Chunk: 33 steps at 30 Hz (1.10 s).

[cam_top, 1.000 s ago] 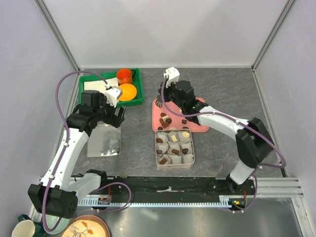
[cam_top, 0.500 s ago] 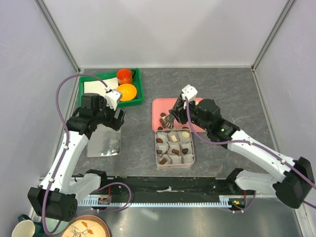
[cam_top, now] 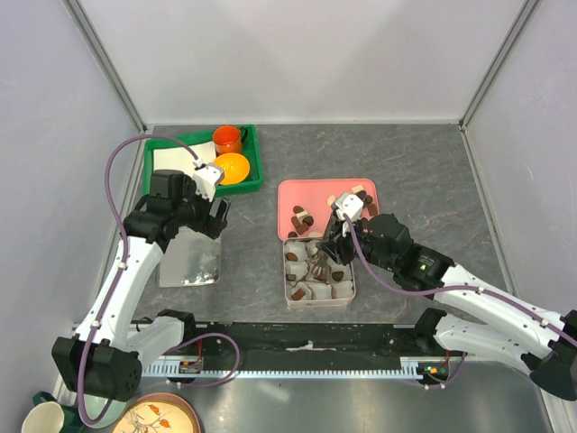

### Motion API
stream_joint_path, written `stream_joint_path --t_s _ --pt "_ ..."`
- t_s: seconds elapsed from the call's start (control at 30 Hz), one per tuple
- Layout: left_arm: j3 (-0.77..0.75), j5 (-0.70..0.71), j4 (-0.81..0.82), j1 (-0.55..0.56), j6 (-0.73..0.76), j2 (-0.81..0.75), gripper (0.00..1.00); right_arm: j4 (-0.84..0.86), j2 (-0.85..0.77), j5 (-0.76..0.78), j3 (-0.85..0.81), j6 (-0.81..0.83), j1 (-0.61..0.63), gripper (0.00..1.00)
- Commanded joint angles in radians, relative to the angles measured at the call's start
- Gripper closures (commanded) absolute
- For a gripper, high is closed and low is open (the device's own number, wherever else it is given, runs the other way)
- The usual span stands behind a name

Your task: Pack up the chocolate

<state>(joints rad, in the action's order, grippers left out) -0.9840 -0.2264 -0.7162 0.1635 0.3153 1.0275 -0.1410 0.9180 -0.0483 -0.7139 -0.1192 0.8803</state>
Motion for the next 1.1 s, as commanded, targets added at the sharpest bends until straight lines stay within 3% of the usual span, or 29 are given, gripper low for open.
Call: stream_joint_path --t_s 0.0,0.43,0.77,1.07 --pt "-0.016 -0.004 0.011 -0.004 -0.027 0.006 0.06 -0.002 -0.034 0.004 0.019 -0.034 0.020 0.79" --pt "-0.024 -0.007 0.014 -0.004 -0.027 0.011 0.06 -0.035 -0.028 -0.010 0.016 -0.048 0.078 0.74" --pt "-0.012 -0.013 0.032 -0.004 -0.024 0.011 0.06 -0.060 -0.015 0.007 -0.022 -0.053 0.088 0.59" --pt "-0.005 -0.007 0.034 -0.004 -0.012 0.000 0.06 -0.100 0.004 0.018 -0.116 -0.036 0.089 0.54"
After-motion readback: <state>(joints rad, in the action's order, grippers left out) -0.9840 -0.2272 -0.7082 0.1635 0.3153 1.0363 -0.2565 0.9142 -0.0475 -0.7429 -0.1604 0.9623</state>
